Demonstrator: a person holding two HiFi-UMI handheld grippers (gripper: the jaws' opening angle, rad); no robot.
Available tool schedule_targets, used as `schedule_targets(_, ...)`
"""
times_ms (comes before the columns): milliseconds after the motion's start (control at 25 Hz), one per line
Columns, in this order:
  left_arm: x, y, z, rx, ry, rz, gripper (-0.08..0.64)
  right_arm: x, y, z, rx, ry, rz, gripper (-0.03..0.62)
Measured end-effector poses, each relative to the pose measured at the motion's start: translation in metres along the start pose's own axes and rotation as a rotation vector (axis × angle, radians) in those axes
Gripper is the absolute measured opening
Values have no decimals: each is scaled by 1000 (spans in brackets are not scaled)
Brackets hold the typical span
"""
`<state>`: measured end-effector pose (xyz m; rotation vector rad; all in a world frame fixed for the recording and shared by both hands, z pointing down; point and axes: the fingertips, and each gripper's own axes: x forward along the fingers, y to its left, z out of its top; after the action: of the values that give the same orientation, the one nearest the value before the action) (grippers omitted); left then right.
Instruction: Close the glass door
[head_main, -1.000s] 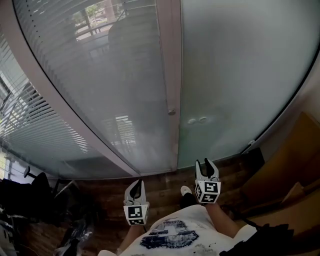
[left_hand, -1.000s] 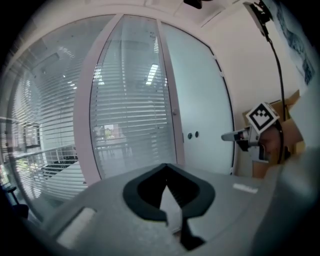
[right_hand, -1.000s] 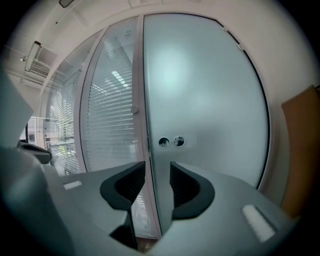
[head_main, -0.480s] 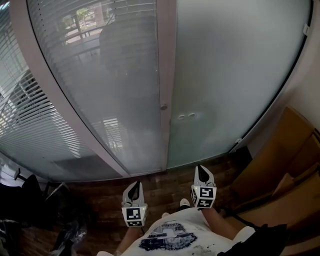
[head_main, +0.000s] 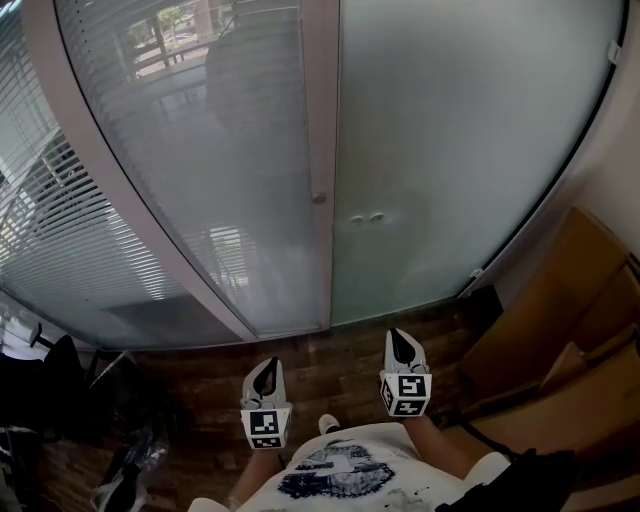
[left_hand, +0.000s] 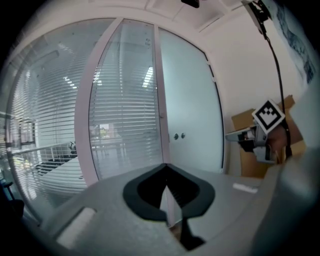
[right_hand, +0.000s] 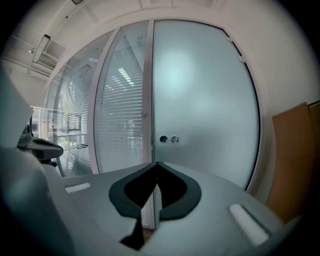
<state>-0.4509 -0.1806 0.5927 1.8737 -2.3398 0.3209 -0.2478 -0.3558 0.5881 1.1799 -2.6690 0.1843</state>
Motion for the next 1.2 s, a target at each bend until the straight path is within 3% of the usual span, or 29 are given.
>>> schedule_targets(560, -15, -90, 32, 69, -16, 5, -2, -72, -55, 1, 31, -60, 104, 8)
schedule_targets(960, -65, -159, 22, 82, 6, 32, -2, -146, -71, -5, 60, -133, 268, 8)
schedule_targets(1200, -93, -204, 15, 71, 30, 29, -2, -180, -83, -18, 84, -95, 312, 8)
